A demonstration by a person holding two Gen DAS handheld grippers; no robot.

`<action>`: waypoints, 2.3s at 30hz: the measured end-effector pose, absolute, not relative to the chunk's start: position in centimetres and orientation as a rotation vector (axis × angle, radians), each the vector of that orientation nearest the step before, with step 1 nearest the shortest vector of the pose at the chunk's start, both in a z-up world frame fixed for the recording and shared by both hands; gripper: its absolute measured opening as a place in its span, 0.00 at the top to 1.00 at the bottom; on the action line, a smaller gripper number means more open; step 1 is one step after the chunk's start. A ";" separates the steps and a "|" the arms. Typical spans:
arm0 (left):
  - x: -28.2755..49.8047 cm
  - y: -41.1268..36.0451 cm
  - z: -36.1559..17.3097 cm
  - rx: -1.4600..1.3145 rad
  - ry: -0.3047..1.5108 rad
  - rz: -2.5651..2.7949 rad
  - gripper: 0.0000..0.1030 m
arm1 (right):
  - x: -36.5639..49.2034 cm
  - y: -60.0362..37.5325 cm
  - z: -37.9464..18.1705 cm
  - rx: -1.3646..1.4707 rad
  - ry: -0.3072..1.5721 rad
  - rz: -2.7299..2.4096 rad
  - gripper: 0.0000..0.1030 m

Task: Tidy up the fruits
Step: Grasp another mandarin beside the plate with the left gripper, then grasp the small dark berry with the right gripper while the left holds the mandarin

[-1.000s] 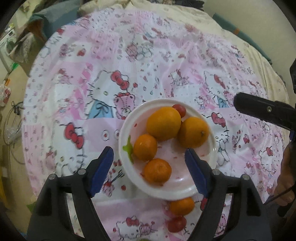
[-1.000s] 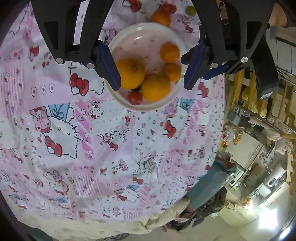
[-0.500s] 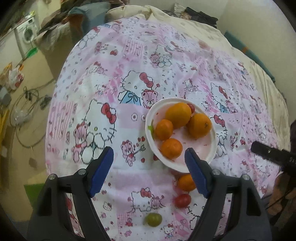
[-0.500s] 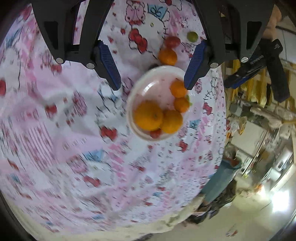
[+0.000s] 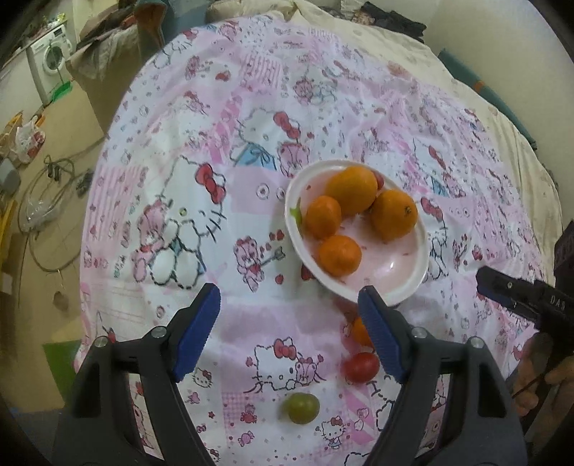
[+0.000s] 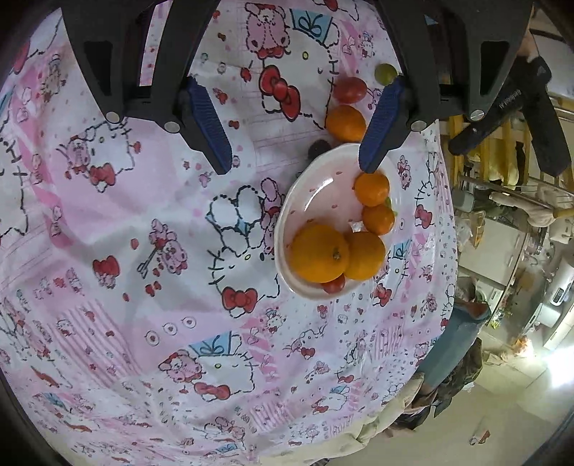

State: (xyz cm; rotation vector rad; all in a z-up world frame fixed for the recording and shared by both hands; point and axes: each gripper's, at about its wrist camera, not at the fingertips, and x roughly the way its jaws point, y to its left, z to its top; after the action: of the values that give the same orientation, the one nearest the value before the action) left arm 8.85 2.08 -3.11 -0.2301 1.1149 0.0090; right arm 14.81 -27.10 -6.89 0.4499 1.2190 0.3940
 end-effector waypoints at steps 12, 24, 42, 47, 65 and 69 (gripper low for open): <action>9.7 -6.2 -7.6 -0.052 1.271 -0.168 0.26 | 14.9 -27.9 -7.7 0.463 1.239 0.365 0.26; 11.5 -10.1 -10.7 0.052 1.350 -0.185 0.33 | 14.6 -29.5 -7.3 0.485 1.222 0.343 0.26; 9.6 -6.7 -7.8 -0.026 1.305 -0.162 0.62 | 14.6 -28.6 -8.1 0.417 1.237 0.326 0.26; 9.1 -3.6 -6.5 -0.088 1.269 -0.102 0.62 | 14.4 -27.3 -8.6 0.370 1.256 0.337 0.26; 9.3 1.6 -4.9 -0.301 1.254 -0.039 0.62 | 13.5 -16.6 -12.6 -0.270 1.256 0.481 0.26; 9.5 1.3 -4.7 -0.303 1.252 -0.043 0.62 | 14.0 -15.9 -12.8 -0.302 1.242 0.500 0.26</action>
State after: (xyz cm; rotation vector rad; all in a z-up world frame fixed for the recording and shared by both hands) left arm 9.48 1.27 -4.69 -0.3031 1.2524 -0.0426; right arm 13.99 -15.88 -12.85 -0.3023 1.2416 0.4996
